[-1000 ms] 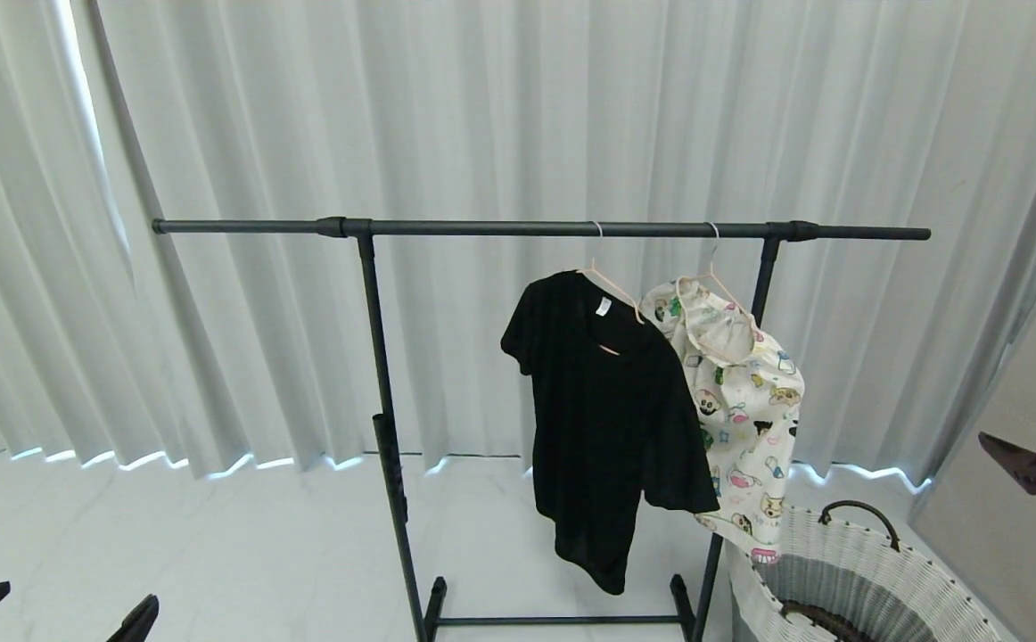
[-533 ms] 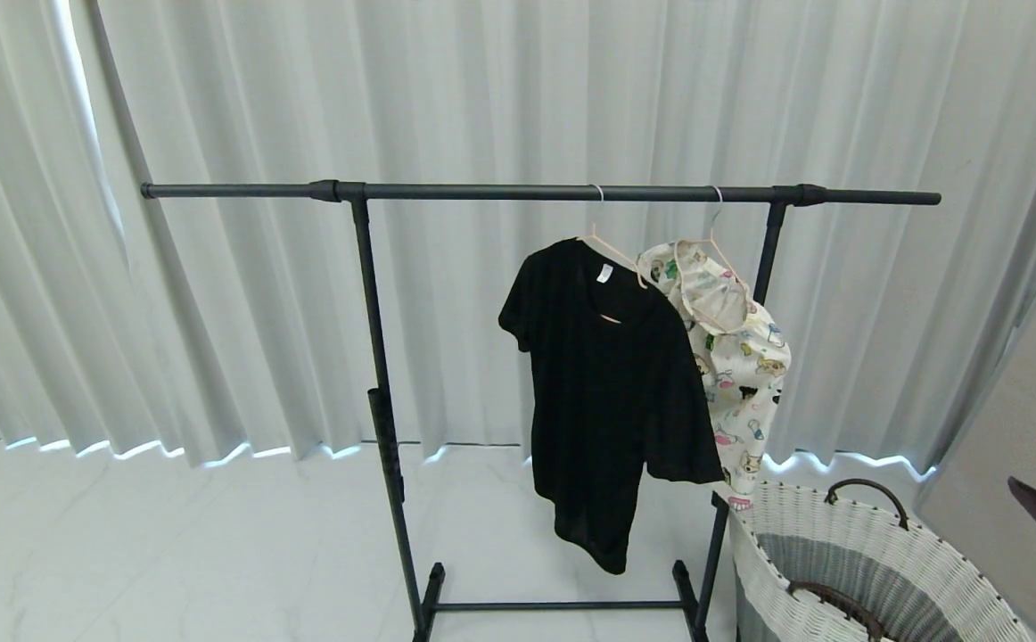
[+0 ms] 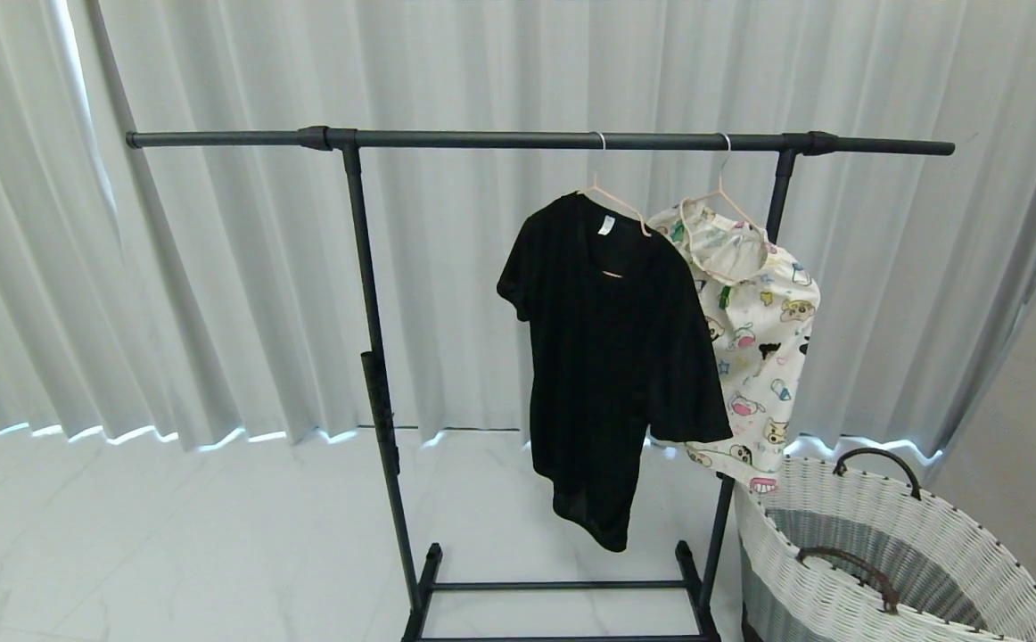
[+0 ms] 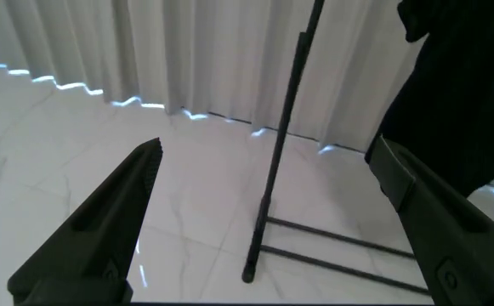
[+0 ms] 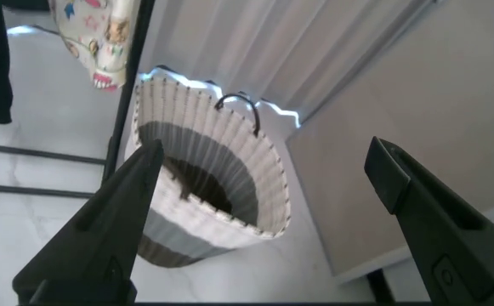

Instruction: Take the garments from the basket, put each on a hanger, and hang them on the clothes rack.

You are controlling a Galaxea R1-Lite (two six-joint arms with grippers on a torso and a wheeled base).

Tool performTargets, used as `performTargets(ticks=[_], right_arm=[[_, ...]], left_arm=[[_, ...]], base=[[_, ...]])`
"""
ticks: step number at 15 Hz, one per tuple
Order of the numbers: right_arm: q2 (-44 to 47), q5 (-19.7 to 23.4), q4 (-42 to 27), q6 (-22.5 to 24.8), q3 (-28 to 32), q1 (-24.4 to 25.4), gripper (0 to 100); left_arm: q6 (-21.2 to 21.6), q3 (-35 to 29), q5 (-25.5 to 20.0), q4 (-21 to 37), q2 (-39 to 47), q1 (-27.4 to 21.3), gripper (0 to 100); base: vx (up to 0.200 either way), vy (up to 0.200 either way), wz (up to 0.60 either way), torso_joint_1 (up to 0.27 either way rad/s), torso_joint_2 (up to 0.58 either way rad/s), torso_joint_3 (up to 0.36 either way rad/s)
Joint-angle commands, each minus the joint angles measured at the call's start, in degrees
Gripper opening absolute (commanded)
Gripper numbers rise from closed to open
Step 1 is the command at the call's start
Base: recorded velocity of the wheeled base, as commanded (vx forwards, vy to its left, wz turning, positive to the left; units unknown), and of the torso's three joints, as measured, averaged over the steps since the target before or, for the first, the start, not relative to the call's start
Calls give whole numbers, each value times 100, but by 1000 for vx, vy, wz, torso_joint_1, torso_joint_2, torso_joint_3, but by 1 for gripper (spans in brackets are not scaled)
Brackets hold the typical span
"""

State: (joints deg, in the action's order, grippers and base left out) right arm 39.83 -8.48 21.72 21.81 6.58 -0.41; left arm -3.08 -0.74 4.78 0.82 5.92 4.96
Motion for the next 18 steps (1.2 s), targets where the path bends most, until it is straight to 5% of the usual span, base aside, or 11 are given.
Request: performTargets(ticks=[1, 2, 5, 9, 13, 16, 18], right_arm=[[-1618, 14, -362, -107, -658, -117, 100], [-2278, 14, -968, -107, -658, -117, 100], [-3403, 40, -2401, -265, -368, -73, 100], [-3983, -4, -2304, -775, -412, 77, 100], [-3983, -48, -2225, -1205, -491, 77, 100], [-3983, 998, -2181, -2190, -570, 77, 100], [-3983, 1068, -2208, -2348, -553, 77, 100]], left_arm=[[256, 13, -460, -3, -56, -22, 100], [616, 57, -1032, -3, -48, -30, 100], [642, 57, -1058, 15, -100, -909, 100], [449, 48, -1014, 41, -487, -443, 100], [528, 48, -1014, 41, -575, -487, 100], [563, 48, -1014, 41, -575, -487, 100], [511, 39, -1005, 50, -584, -487, 100]], base=[[0, 0, 0, -173, 461, 281], [0, 0, 0, -168, 461, 286], [0, 0, 0, -165, 466, 297], [0, 0, 0, -70, 295, 184], [0, 0, 0, -23, 45, 31], [0, 0, 0, -26, 57, 37], [0, 0, 0, 0, 0, 0]])
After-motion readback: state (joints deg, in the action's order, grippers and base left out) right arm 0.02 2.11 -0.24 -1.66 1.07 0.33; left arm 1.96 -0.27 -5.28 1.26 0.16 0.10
